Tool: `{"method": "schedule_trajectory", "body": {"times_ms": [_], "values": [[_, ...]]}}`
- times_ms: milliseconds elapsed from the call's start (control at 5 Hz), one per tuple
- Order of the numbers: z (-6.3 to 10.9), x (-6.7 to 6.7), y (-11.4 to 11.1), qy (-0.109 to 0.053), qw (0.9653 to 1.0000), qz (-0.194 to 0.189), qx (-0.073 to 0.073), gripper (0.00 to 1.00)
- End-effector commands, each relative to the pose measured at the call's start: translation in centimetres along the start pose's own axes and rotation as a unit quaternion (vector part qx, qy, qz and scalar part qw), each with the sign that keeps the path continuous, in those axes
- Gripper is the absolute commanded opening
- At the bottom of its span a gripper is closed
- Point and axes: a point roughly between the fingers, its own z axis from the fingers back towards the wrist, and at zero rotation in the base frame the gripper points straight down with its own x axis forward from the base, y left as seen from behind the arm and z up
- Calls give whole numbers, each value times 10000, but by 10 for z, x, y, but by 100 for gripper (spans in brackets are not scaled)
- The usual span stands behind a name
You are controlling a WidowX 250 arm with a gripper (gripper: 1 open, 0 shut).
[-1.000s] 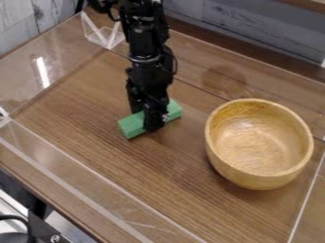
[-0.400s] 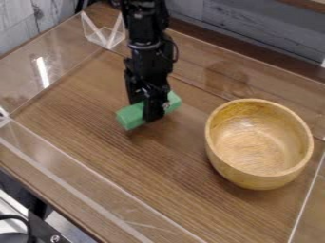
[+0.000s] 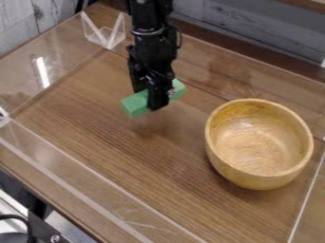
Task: Put the green block in the brown bowl
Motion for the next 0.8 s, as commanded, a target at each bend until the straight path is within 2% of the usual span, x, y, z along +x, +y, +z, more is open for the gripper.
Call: {"method": "schedule_trajectory", "body": {"times_ms": [0, 600], "values": [[29, 12, -7, -438, 9987, -27, 258, 0], [40, 22, -48, -639, 9975, 166, 234, 0]]}}
